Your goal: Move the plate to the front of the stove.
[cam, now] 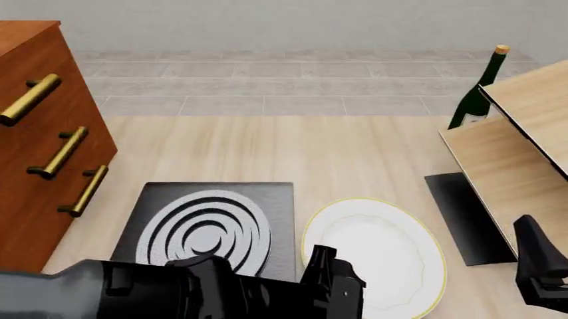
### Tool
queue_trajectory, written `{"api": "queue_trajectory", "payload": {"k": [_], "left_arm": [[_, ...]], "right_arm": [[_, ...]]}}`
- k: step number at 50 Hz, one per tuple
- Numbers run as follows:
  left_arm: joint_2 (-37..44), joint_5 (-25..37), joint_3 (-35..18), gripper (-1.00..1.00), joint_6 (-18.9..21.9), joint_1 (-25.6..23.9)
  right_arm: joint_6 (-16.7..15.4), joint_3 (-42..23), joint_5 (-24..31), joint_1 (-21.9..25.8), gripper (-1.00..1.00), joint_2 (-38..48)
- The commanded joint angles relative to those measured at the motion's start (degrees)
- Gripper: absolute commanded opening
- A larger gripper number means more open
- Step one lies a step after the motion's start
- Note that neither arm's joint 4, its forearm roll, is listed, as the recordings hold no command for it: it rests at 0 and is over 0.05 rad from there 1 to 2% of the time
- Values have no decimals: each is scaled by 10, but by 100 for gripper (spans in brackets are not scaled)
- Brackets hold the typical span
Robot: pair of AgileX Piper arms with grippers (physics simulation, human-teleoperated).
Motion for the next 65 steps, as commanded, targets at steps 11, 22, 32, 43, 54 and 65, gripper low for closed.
{"api": "queue_trajectory", "payload": {"k": [11,22,32,43,54,65], "left_arm": [[40,-34,8,100,-3,8],[49,-45,12,100,4,23],[56,-57,15,100,18,42],[63,-59,10,100,24,51],[84,-71,2,100,21,44],[100,-79,-5,100,15,39]], "right_arm": [[2,0,1,-1,100,0],[4,0,3,-2,100,0],[4,0,5,0,100,0],[5,0,4,-3,100,0],[7,0,2,-6,100,0],[8,0,4,-11,100,0]]}}
